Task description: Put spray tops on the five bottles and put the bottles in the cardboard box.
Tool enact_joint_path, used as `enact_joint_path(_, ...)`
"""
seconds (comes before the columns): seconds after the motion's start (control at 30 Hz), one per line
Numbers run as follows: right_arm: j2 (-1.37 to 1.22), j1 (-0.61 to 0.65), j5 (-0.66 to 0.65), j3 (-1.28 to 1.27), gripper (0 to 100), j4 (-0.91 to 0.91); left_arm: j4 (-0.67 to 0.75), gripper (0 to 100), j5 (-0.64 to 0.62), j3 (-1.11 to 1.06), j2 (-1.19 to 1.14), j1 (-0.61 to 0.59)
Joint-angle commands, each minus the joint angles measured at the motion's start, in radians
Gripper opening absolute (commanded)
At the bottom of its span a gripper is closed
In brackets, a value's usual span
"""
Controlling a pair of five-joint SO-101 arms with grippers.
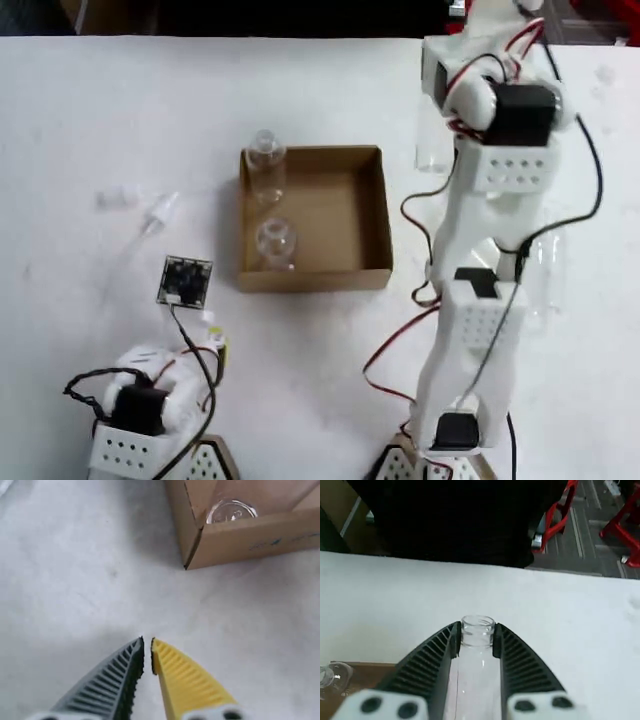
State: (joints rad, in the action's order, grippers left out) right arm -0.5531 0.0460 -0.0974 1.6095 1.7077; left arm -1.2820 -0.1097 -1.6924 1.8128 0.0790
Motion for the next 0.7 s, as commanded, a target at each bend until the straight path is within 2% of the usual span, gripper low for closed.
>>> enact_joint_path(0.0,0.166,-0.008,0.012,-0.081,1.6,0.031,-0.006,3,-0.014,0.000,0.008,0.013)
enact_joint_path(0.17,0.418,0.008,0.020,-0.445,1.6,0.025,-0.006,3,-0.014,0.000,0.008,0.013)
enact_joint_path(0.4,0.679,0.013,0.259,-0.829,1.6,-0.042,-0.006,3,-0.014,0.000,0.008,0.013)
enact_joint_path(0.67,0.819,0.105,0.261,-1.102,1.6,-0.099,-0.006,3,-0.014,0.000,0.008,0.013)
